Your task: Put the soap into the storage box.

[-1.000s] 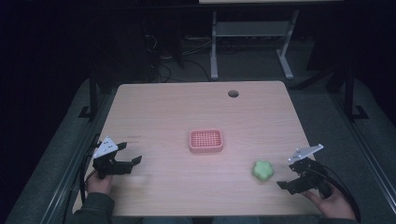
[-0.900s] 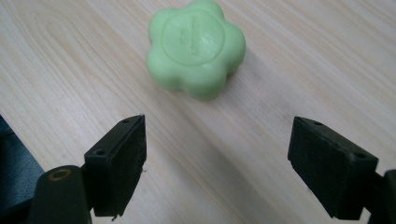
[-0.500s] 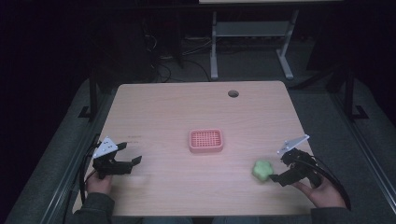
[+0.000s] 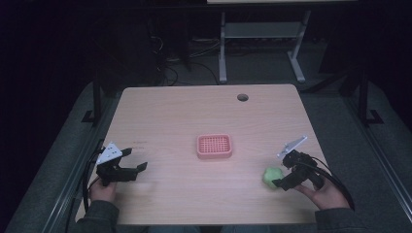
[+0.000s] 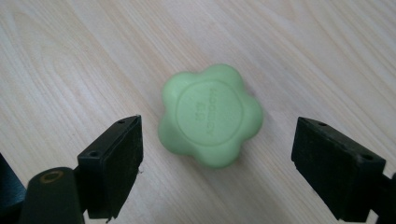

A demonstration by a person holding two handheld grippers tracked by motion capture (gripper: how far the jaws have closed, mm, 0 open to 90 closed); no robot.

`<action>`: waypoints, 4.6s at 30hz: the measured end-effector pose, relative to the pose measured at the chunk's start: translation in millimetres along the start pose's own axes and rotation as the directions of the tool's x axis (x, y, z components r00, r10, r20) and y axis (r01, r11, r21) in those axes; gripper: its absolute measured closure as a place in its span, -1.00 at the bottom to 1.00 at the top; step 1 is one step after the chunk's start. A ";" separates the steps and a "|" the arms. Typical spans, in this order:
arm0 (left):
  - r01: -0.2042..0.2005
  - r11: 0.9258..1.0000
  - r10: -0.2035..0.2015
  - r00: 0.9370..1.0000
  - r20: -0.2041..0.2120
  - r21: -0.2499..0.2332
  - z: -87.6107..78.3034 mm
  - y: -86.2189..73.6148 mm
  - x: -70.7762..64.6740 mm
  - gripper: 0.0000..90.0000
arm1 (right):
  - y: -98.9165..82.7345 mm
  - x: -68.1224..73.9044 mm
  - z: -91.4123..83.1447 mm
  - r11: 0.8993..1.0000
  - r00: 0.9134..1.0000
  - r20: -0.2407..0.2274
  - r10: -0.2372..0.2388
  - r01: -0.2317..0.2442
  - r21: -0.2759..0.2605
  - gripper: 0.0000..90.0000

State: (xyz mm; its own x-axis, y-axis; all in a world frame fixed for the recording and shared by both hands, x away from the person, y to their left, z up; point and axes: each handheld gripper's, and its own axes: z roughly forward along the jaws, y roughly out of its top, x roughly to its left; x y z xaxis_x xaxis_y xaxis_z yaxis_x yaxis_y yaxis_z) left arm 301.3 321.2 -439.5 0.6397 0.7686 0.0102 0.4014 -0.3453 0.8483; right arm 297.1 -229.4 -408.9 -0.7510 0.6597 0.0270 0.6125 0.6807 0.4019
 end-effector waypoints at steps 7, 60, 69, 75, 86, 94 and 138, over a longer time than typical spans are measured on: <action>0.003 1.000 -0.003 1.000 -0.001 -0.005 -0.2 0.0 -0.1 -0.68 | 8.3 3.0 9.3 1.000 1.000 -0.004 -0.018 0.018 0.020 -0.64; 0.005 1.000 -0.005 1.000 0.002 -0.013 -1.3 0.0 0.0 -0.68 | 16.4 4.8 43.0 0.992 0.999 0.024 -0.022 0.018 0.125 -0.44; 0.004 1.000 -0.004 1.000 0.001 -0.010 -1.5 0.4 -0.5 -0.68 | 15.0 6.3 39.7 0.993 0.999 0.026 -0.037 0.034 0.109 -0.43; 0.003 1.000 -0.003 1.000 0.001 -0.011 -1.4 0.3 -0.3 -0.68 | 19.2 5.7 27.4 0.997 0.999 0.024 -0.036 0.035 0.071 -0.43; 0.001 1.000 -0.001 1.000 -0.004 -0.019 -1.9 0.4 0.6 -0.68 | 28.8 10.8 27.2 0.992 0.995 0.032 -0.094 0.091 0.089 -0.42; 0.003 1.000 -0.003 1.000 -0.004 -0.013 -2.6 0.5 0.4 -0.68 | 42.9 11.3 19.8 0.991 0.993 0.018 -0.118 0.117 0.064 -0.42; 0.021 0.999 -0.021 1.000 -0.003 -0.039 -4.4 1.5 2.4 -0.68 | 142.6 10.4 18.3 0.973 0.971 -0.060 -0.230 0.230 -0.015 -0.42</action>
State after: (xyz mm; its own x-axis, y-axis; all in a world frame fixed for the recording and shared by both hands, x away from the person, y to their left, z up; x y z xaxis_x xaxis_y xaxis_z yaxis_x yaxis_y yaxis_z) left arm 300.5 324.9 -435.9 0.6287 0.7776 -0.0062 0.3892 -0.3077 0.8683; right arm 381.2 -119.6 -368.0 -0.8852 0.4652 -0.0113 0.4199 0.8090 0.4113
